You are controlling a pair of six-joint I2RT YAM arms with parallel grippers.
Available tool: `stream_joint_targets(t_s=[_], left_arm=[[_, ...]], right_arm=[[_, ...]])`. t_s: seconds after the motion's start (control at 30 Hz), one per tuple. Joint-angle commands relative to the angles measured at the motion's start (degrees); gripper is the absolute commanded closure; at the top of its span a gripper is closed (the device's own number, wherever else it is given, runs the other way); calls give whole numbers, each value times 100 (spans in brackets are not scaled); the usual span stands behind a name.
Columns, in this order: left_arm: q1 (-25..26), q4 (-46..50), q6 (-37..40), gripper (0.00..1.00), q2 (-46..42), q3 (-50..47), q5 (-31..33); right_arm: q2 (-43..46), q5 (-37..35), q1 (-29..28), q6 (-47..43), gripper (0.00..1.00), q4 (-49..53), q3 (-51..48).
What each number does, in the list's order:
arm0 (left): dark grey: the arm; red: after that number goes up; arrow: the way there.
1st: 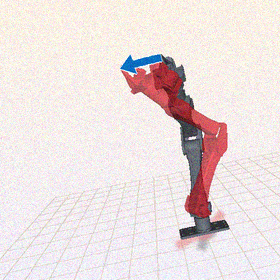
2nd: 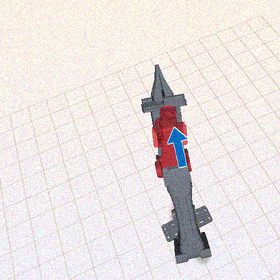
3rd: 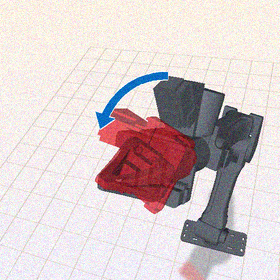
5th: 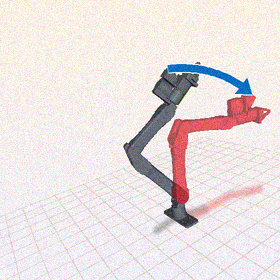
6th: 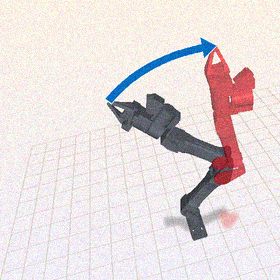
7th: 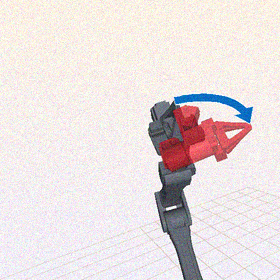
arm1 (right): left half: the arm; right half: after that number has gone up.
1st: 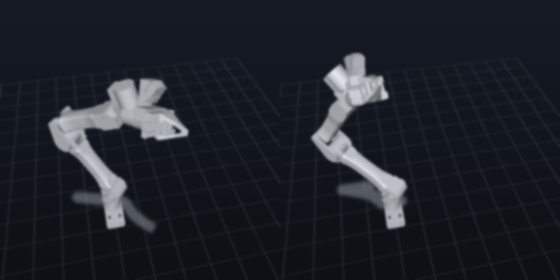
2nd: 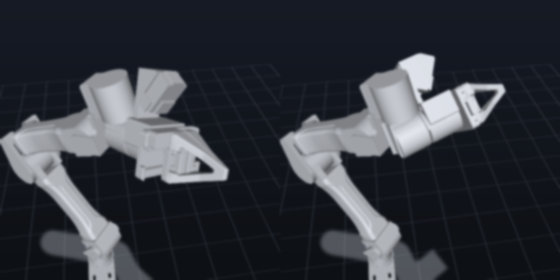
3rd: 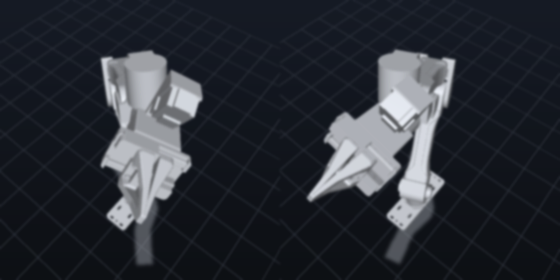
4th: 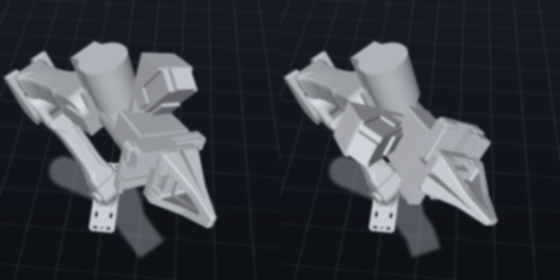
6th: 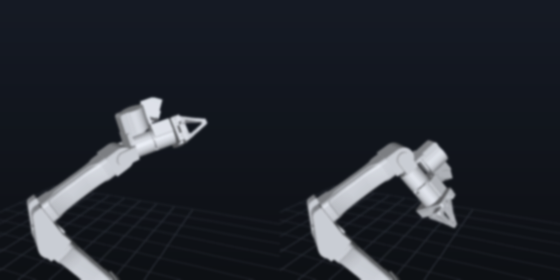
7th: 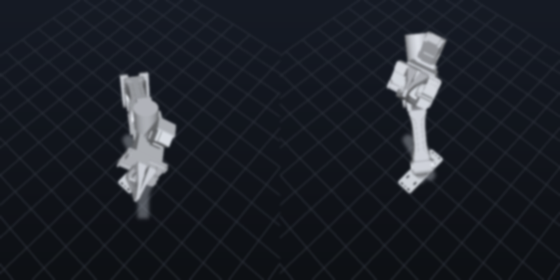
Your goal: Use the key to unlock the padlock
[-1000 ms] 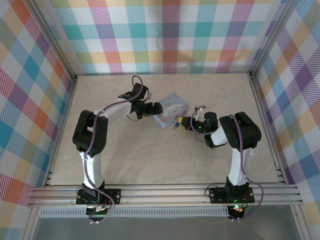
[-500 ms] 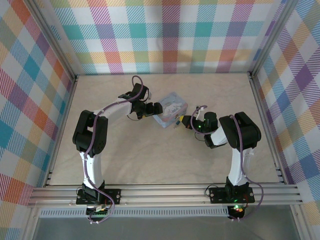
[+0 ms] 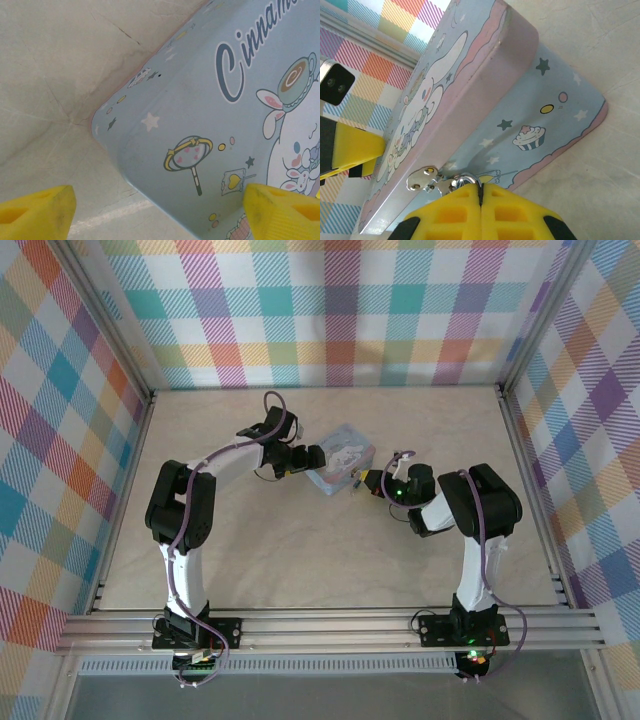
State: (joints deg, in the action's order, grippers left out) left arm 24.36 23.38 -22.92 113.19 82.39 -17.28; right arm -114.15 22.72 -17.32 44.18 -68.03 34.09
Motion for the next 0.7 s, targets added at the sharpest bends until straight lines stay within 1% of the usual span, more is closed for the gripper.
stream_joint_targets(t_s=[0.0,0.47,0.67], left_arm=[[104,260,11,13,107,-100,100],[99,97,-98,11,-76,-150,-13],[95,138,-56,10,-341,-180,173]], right_arm=[[212,-127,40,20,97,-149,72],[597,-203,193,-223,97,43,-202],[956,-179,212,-566,95,528,-288]])
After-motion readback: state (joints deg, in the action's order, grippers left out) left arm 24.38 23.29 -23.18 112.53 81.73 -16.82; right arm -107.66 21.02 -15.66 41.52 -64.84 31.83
